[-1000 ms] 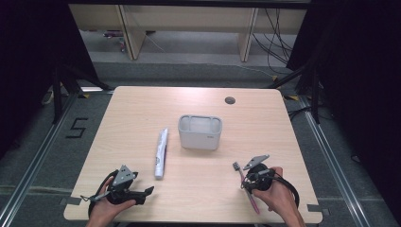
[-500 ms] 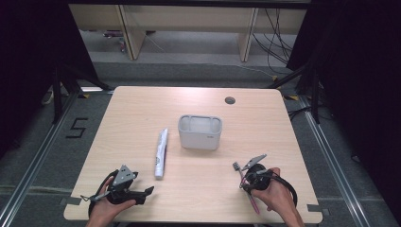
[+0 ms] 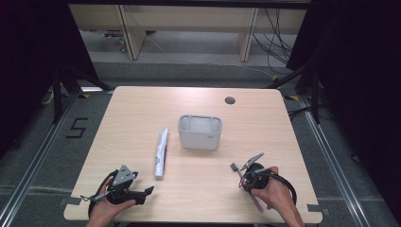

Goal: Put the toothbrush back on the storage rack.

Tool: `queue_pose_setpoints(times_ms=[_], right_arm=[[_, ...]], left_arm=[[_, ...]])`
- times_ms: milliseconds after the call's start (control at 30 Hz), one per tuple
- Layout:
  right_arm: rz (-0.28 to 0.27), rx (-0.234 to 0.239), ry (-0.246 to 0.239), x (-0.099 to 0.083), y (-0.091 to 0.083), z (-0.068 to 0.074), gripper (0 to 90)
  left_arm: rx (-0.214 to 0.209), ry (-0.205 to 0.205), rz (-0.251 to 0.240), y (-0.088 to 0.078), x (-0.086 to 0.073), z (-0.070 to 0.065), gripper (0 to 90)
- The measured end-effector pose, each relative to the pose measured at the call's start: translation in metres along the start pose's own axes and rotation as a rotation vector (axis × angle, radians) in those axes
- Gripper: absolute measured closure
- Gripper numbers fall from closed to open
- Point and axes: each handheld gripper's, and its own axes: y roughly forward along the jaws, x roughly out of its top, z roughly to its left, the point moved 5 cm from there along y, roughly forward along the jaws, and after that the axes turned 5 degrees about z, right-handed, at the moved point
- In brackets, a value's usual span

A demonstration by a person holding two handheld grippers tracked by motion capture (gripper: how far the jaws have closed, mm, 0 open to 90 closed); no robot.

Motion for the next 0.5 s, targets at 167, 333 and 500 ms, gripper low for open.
queue_pose_setpoints(times_ms=[167,333,500], right_arm=[[0.039,-0.002,0.024,-0.0014,0.0005,0.0012,79.0],[0.07,-0.004,-0.037,0.0025,0.0018,-0.0001,81.7],[0.115,-0.02,-0.064,0.0057,0.0014,0.0005,82.0]], left_arm=[[0.003,0.009,0.009,-0.0005,-0.0006,0.0009,16.2],[0.005,0.017,0.017,-0.001,-0.0009,0.0019,16.2],[0.001,0.019,0.017,-0.0009,-0.0008,0.0011,16.2]])
